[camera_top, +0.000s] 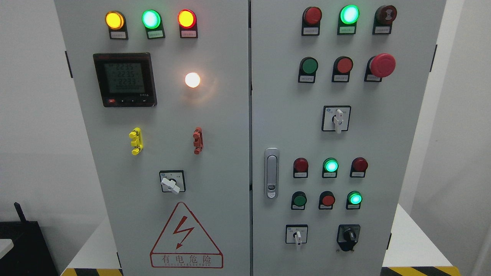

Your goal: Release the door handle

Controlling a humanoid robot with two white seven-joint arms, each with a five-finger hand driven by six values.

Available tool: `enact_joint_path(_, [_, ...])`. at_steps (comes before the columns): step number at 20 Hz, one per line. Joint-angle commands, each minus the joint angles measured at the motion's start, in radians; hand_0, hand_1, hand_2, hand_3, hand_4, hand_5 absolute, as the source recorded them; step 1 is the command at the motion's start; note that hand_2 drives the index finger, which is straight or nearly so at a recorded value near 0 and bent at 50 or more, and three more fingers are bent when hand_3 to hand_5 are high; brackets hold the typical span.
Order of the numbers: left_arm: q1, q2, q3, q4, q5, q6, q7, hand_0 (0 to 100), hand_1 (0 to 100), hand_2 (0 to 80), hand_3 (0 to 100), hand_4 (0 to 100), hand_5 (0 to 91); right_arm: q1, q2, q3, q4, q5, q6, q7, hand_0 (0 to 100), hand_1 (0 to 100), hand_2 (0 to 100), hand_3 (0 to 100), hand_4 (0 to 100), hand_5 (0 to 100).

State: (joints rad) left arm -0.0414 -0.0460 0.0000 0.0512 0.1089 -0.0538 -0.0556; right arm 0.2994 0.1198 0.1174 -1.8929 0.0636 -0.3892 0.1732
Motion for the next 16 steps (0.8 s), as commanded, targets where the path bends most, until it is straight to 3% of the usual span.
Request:
enact_joint_path(1, [0.000, 0.000, 0.018, 0.001, 0.000, 0.000, 0.000, 12, 39, 0.0, 0, 0, 0.0, -0.006, 0.001, 0.005, -0.003, 0.002, 0.029, -0.001, 50, 0, 0, 0, 0, 0])
enact_joint_path(10, [0.000, 0.000, 0.018, 0.001, 0.000, 0.000, 0.000, 12, 39, 0.0, 0, 0, 0.0, -0.011, 0.000, 0.004, -0.012, 0.004, 0.036, -0.017, 51, 0, 0, 0, 0, 0])
enact_joint_path(12, [0.000, 0.000, 0.018, -0.001, 0.000, 0.000, 0.000, 12, 39, 0.0, 0, 0, 0.0, -0.003, 0.000, 0.004, -0.040, 0.046, 0.006, -0.053, 48, 0, 0, 0, 0, 0])
enact_joint_path(13, [0.000, 0.000, 0.018, 0.001, 0.000, 0.000, 0.000, 12, 39, 0.0, 0, 0, 0.0, 0.000, 0.000, -0.002, -0.041, 0.120, -0.044, -0.076, 47, 0, 0, 15, 12, 0])
enact_joint_path(15, [0.000, 0.000, 0.018, -0.001, 0.000, 0.000, 0.000, 12, 39, 0.0, 0, 0, 0.0, -0.002, 0.001, -0.005, -0.041, 0.273, -0.127, -0.150, 48, 0, 0, 25, 21, 0])
enact_joint_path(16, [0.000, 0.000, 0.018, -0.001, 0.000, 0.000, 0.000, 12, 39, 0.0, 0, 0, 0.0, -0.009, 0.001, -0.007, -0.041, 0.339, -0.147, -0.185, 49, 3, 0, 28, 24, 6])
